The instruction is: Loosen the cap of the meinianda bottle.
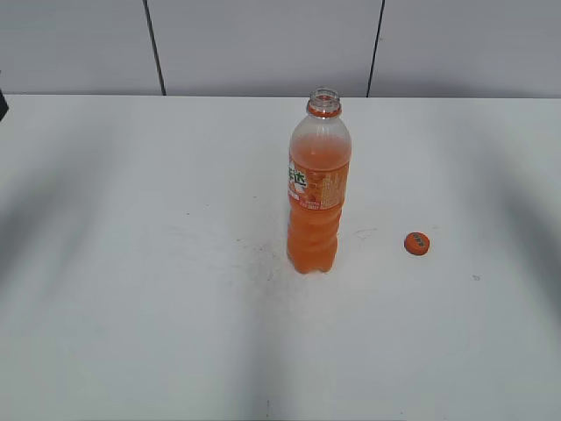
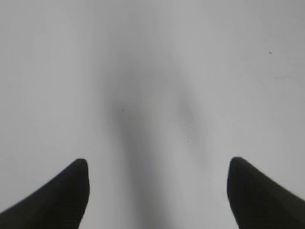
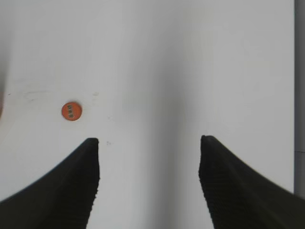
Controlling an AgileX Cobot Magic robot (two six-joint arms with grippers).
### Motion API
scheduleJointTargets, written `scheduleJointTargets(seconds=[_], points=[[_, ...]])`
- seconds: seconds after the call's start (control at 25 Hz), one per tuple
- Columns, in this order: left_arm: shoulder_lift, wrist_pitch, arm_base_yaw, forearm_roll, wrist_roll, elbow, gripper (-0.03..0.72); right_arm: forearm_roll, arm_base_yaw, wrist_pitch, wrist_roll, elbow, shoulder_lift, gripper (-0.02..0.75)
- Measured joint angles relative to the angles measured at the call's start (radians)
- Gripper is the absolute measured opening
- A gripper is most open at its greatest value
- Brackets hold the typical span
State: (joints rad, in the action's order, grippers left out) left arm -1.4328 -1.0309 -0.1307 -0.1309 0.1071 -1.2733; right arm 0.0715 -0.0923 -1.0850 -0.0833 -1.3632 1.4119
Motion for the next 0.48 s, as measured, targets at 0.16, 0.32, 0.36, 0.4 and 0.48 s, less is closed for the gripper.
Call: scheduleJointTargets(seconds=[0.16, 0.32, 0.36, 0.4, 0.48], points=[[0.12, -0.015, 0.0, 0.023, 0.001, 0.126, 0.535, -0.047, 0.0, -0.002, -0.004, 0.129, -0.133, 0.493], [0.268, -0.02, 0.0, 0.038, 0.001, 0.295, 0.529, -0.051, 0.0, 0.023, -0.012, 0.326, -0.308, 0.493], [0.304, -0.018, 0.0, 0.043, 0.001, 0.332, 0.528, -0.051, 0.0, 0.032, -0.016, 0.366, -0.367, 0.493], [0.358, -0.018, 0.0, 0.053, 0.001, 0.371, 0.526, -0.053, 0.0, 0.042, -0.019, 0.42, -0.409, 0.493], [0.446, -0.016, 0.0, 0.074, -0.004, 0.423, 0.524, -0.054, 0.0, 0.055, -0.021, 0.498, -0.504, 0.493]])
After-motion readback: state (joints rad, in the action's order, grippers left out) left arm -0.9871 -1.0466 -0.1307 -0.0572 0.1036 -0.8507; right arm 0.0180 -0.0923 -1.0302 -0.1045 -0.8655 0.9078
